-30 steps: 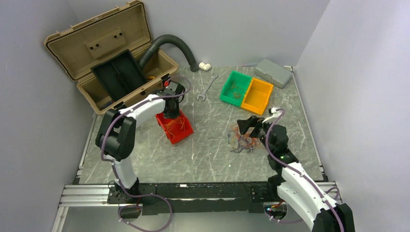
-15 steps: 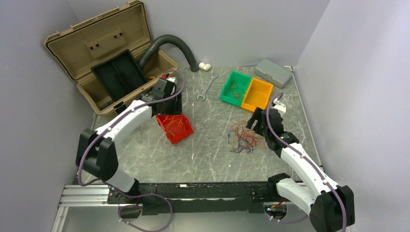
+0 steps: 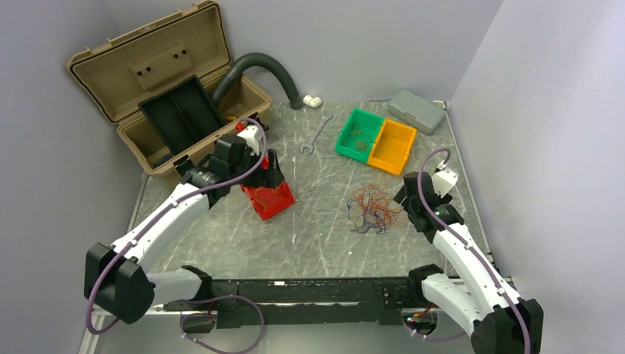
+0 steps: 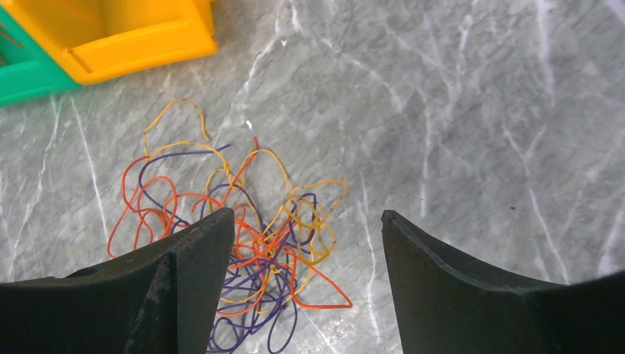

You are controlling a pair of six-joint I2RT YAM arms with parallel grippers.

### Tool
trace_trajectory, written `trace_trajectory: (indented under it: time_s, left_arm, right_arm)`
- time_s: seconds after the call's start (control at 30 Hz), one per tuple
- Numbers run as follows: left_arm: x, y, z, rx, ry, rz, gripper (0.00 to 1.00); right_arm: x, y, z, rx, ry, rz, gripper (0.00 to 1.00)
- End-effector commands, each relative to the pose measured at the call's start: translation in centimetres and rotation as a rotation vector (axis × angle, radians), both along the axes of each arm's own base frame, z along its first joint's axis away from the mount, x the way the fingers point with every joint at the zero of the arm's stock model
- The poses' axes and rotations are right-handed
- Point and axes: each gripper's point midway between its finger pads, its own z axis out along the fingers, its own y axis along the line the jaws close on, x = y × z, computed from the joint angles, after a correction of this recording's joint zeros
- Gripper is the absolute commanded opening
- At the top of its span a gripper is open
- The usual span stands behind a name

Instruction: Untangle the cables

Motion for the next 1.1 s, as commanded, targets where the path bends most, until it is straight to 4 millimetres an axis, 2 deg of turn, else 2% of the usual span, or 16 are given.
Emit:
trace_trajectory:
  time_s: [0.0,0.07,0.17,0.3,0.37,0.4,0.47,0.53,0.63,0.73,0.83,0.93,1.0,1.07]
  left_arm:
    - [-0.8,-2.3,2.8,-0.143,-0.106,-0.117,0.99]
    - [-1.5,-2.6,3.0,-0.162,-0.118,-0.139,0.98]
    - [-2.3,-2.6,3.9,-0.185,-0.163,-0.161,0.98]
    - [-3.1,-1.6,5.4,-0.169,-0.226,-0.158,0.97]
    - [-3.5,-0.9,6.2,-0.147,-0.245,-0.145,0.97]
    - [-3.7,-0.6,6.5,-0.143,-0.252,-0.141,0.97]
    - [-4.0,-0.2,6.9,-0.139,-0.266,-0.134,0.97]
    - [-4.3,-0.2,7.1,-0.145,-0.279,-0.138,0.97]
    - [-5.0,-1.2,7.6,-0.198,-0.307,-0.200,0.94]
    - [-5.6,-2.7,8.5,-0.282,-0.334,-0.277,0.93]
    - [-6.0,-3.9,9.3,-0.346,-0.354,-0.336,0.92]
    - [-6.2,-4.6,9.8,-0.380,-0.370,-0.365,0.91]
    - [-6.3,-4.9,10.0,-0.388,-0.375,-0.378,0.91]
    - [-6.2,-5.3,10.1,-0.391,-0.376,-0.387,0.91]
  right_arm:
    - [-0.2,-1.6,2.4,-0.065,-0.025,-0.058,0.76]
    - [-0.3,-1.5,1.6,-0.050,-0.018,-0.056,0.75]
    - [-0.1,-0.8,0.2,-0.022,-0.005,-0.031,0.67]
    - [0.1,-0.7,-1.3,-0.012,0.027,-0.050,0.60]
    - [0.1,-0.6,-1.8,-0.004,0.040,-0.060,0.52]
    - [0.0,-0.6,-2.0,0.001,0.041,-0.061,0.38]
    - [0.1,-0.3,-2.1,0.013,0.030,-0.045,0.01]
    - [0.5,0.6,-1.4,0.031,0.003,0.017,0.00]
    - [1.8,4.8,1.2,0.134,-0.119,0.272,0.00]
    - [2.2,10.3,4.6,0.291,-0.248,0.538,0.00]
    - [1.0,16.3,7.3,0.443,-0.284,0.791,0.00]
    - [-0.8,21.3,10.5,0.461,-0.320,0.966,0.00]
    - [-1.9,23.3,12.7,0.448,-0.351,1.031,0.00]
    - [-2.3,23.7,14.1,0.447,-0.365,1.034,0.00]
